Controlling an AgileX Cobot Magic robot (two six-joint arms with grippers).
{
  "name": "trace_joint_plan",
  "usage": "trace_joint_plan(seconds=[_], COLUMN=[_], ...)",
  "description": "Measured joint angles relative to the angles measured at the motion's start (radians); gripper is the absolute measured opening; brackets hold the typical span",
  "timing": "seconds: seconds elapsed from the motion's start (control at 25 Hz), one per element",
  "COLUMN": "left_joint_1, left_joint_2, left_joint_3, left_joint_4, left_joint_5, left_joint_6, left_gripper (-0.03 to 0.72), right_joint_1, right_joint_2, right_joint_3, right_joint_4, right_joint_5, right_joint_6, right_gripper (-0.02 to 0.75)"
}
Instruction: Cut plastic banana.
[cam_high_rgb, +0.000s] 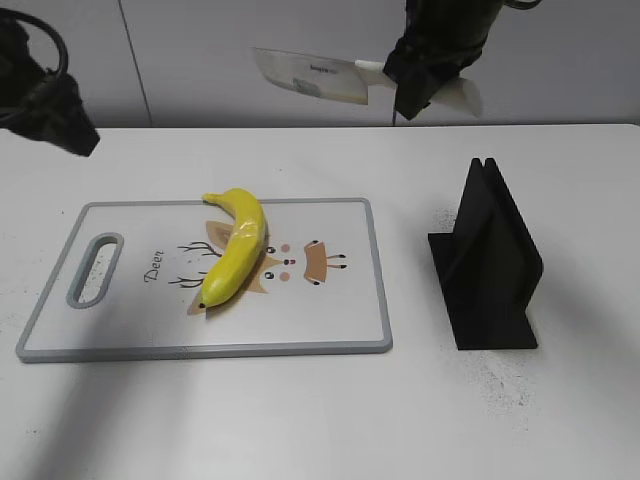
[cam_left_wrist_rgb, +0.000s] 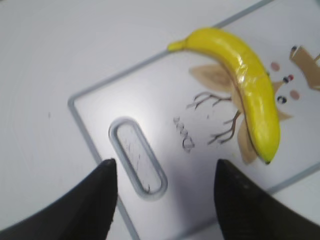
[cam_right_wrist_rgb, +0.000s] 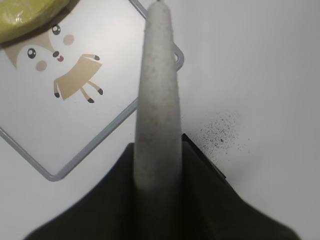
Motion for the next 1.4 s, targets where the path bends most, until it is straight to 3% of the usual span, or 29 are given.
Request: trace_joint_plan(seconds=[0.12,0.24,0.44,0.68,1.08,1.4], left_joint_1=[0.022,0.064,0.114,0.118,0.118,0.118], left_joint_2=[-0.002,-0.002,-0.06,-0.27,-0.67,-1.032], left_joint_3=[-0.001,-0.002,0.056,0.209,0.473,0.653], left_joint_4=[0.097,0.115,0.118,0.097,0.096,0.096], left_joint_5=[0.153,0.33,0.389,0.394,0.359,0.34], left_joint_6=[-0.189,-0.246,-0.264,-0.265,-0.267,-0.267], left_gripper=[0.586,0.586,0.584,0.584,0.584,0.584], right_joint_1=[0.0,0.0,0.0,0.0,0.0,0.0], right_joint_2=[-0.017,-0.046,-0.135,-0.274,-0.533,-0.703], right_joint_3=[-0.001,0.008,0.098,0.314,0.736,0.954], right_joint_4=[-0.007,-0.01,-0.01,-0.013,-0.017,-0.053], right_joint_5=[0.002,0.002,0.003,-0.014,-0.312,-0.409], right_joint_6=[0.129,0.268,0.362,0.428,0.561,0.63], right_gripper=[0.162,0.162,0.162,0.162,0.162,0.162])
